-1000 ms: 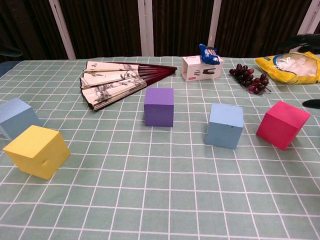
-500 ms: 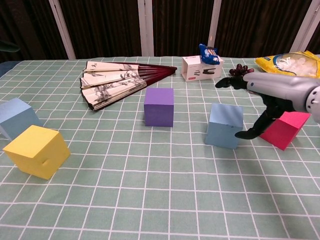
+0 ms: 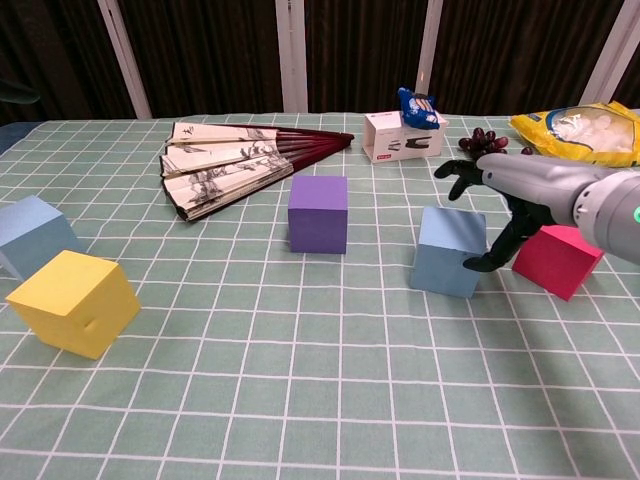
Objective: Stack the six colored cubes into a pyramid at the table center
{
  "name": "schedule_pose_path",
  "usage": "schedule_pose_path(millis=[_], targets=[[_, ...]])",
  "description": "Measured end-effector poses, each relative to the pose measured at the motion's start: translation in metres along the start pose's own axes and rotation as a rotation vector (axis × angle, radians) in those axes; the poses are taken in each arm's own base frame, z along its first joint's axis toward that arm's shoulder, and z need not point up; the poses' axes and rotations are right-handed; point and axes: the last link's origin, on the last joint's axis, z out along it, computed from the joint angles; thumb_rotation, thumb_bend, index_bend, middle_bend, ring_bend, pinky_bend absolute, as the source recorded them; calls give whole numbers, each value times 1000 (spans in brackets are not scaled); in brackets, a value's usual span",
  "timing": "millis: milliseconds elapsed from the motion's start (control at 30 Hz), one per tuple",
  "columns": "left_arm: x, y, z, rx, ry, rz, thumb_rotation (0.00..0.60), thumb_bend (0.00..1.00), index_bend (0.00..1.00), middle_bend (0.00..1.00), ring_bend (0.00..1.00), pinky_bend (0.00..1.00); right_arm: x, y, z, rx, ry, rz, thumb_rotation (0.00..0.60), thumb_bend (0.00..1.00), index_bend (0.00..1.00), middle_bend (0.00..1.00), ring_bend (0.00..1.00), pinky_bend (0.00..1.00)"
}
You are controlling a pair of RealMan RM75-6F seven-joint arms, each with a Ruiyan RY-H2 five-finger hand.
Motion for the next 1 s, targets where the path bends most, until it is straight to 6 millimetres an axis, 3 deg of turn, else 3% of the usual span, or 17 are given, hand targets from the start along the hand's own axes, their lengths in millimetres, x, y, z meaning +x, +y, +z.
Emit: schedule_pose_path(millis=[200,400,767,1000], targets=[[0,0,0,1,2,-5,600,122,0,29,31,0,-3,0,5,-14,-9,10,600,267,0,292,107,36],[0,-1,1,1,3,-9,600,121,0,30,31,0,-4,-3,10,-7,-8,23,600,265,0,393,210,36],[1,-2,2,5,6,-13,600,122,0,31,31,0,2,-12,18,56,11,23,600,272,0,395,211,36],[0,-3,3,5,7,-7,600,121,0,31,31,0,20,-6,33,119,29,-14,600,271,0,395,211,36]])
